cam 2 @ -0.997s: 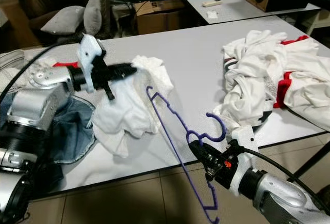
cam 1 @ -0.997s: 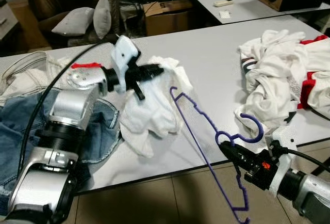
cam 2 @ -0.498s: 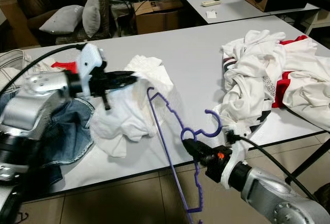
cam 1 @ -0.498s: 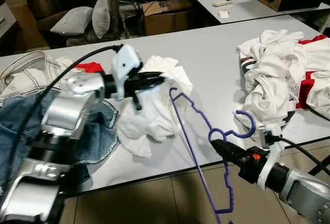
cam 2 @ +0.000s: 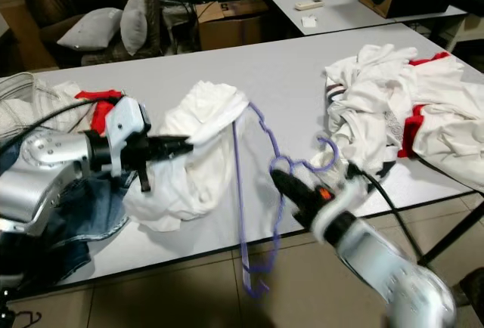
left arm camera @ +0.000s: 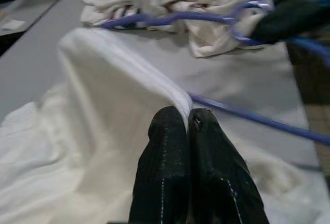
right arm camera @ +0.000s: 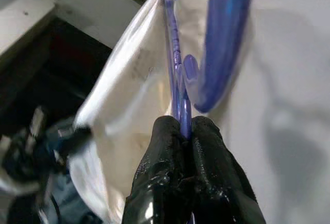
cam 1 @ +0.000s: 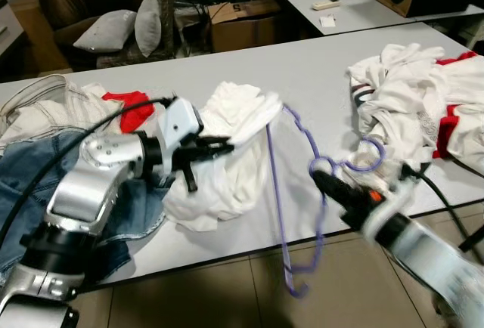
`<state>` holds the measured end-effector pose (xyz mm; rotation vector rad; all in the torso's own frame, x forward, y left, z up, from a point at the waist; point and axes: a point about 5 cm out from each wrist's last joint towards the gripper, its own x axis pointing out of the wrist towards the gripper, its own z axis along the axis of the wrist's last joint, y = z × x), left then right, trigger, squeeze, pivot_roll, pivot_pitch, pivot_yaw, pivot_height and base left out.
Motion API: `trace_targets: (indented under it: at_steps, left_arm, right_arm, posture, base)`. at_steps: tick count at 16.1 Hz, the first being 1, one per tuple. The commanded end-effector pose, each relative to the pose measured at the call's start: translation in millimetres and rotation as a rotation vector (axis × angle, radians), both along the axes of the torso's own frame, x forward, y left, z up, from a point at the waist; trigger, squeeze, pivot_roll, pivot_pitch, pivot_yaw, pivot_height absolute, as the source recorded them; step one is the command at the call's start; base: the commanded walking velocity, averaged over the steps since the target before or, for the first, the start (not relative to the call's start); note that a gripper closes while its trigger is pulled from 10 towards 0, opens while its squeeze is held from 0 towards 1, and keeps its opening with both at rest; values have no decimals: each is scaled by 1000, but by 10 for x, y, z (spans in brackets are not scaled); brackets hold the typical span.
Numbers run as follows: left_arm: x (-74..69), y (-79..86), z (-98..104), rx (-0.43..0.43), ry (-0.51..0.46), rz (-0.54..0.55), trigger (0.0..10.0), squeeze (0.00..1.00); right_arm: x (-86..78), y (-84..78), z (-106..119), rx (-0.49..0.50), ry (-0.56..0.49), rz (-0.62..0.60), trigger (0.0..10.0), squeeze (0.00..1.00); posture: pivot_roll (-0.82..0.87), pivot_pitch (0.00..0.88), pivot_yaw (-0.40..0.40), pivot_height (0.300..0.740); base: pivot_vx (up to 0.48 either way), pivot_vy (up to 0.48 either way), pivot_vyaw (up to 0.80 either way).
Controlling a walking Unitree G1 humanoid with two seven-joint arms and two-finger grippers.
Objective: Hang hanger
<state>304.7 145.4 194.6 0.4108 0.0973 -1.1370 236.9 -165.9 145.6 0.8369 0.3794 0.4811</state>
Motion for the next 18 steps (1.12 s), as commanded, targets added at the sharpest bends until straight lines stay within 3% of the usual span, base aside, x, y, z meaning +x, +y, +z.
trace_targets:
  at_steps: [1, 4, 7, 11, 12, 13, 14, 15, 16, 18]
  left_arm:
    - [-17, -21, -2, 16, 2, -9, 0, 0]
    - [-21, -120, -83, 15, 29, -27, 0, 0]
    - [-4, -186, -128, 22, 26, -26, 0, 0]
    - [-17, -227, -251, 96, -2, -39, 0, 0]
    - [-52, -259, -214, 10, 46, -54, 0, 0]
    - [-60, -294, -126, -92, 74, -51, 0, 0]
    - [-27, -302, -63, -139, 64, -27, 0, 0]
    - [6, -294, -32, -144, 43, -9, 0, 0]
    - [65, -273, 10, -109, -20, 5, 0, 0]
    - [148, -220, 102, -21, -133, 21, 0, 0]
  right_arm:
    - [76, -30, -7, 25, 23, -49, 10000, 0]
    - [448, 95, -28, 223, 100, -140, 10000, 0]
    - [572, 154, -24, 298, 130, -157, 10000, 0]
    - [686, 232, 81, 375, 101, -146, 10000, 0]
    - [716, 262, 117, 398, 88, -132, 10000, 0]
    - [695, 328, 151, 348, 56, -61, 10000, 0]
    - [648, 408, 155, 250, 32, 23, 10000, 0]
    - [616, 461, 137, 201, 36, 65, 10000, 0]
    - [574, 524, 80, 119, 58, 112, 10000, 0]
    - [516, 524, -26, 55, 102, 157, 10000, 0]
  posture:
    - [-3, 0, 93, 740]
    - [4, 0, 97, 740]
    - [13, 0, 96, 740]
    - [31, 0, 107, 740]
    - [29, 0, 109, 740]
    - [33, 0, 106, 740]
    - [33, 0, 104, 740]
    - [33, 0, 104, 740]
    - [33, 0, 101, 740]
    - [36, 0, 98, 740]
  base:
    - [0, 0, 0]
    - [0, 0, 0]
    - [0, 0, 0]
    - [0, 0, 0]
    - [0, 0, 0]
    - [0, 0, 0]
    - [0, 0, 0]
    - [0, 0, 0]
    - [0, 0, 0]
    - [0, 0, 0]
